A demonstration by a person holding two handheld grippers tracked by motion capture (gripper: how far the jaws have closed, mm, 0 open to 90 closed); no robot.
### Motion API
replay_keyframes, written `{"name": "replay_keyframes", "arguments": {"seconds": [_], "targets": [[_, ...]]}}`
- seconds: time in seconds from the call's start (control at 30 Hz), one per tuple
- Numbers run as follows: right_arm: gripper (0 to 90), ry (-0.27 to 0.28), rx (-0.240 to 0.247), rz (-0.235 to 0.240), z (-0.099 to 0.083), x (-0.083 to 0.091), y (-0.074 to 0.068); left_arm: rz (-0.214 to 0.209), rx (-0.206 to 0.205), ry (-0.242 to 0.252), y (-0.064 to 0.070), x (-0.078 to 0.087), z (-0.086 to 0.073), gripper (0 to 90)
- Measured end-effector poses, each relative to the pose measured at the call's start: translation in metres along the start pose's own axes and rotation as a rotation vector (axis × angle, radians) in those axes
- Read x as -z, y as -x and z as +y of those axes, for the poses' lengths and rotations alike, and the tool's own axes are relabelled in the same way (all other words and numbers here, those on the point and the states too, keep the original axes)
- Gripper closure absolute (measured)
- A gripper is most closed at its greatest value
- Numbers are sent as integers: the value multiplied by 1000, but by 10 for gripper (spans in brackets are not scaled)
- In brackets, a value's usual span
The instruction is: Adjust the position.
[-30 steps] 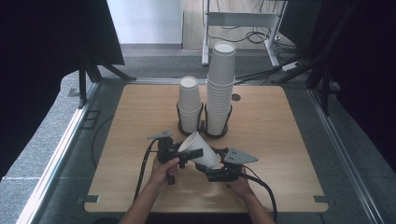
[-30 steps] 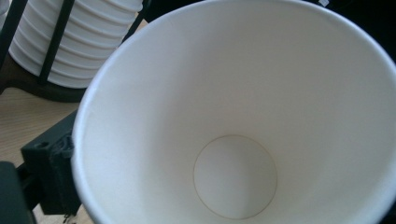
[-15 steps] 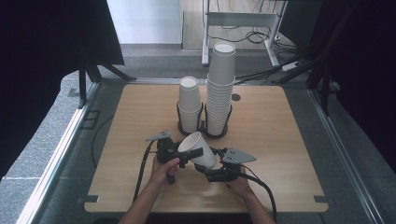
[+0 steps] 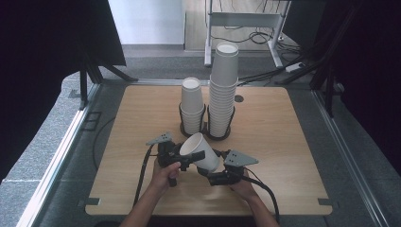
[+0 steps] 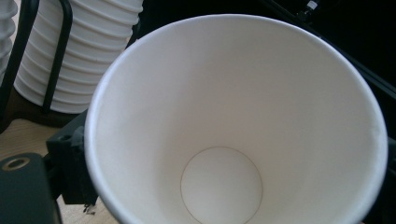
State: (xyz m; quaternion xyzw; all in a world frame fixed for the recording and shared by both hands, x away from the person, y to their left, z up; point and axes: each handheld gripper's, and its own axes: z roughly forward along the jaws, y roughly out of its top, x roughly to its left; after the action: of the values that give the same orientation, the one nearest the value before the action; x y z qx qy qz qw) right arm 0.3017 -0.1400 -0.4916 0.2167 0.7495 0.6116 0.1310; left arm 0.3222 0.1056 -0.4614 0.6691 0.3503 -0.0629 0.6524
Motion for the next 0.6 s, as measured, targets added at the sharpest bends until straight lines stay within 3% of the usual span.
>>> {"name": "replay_keyframes", "arguments": {"seconds": [0.6], "targets": [[104,-95,6,-29,-5,-3,2,45,-25,58,-1,17,7,130]]}}
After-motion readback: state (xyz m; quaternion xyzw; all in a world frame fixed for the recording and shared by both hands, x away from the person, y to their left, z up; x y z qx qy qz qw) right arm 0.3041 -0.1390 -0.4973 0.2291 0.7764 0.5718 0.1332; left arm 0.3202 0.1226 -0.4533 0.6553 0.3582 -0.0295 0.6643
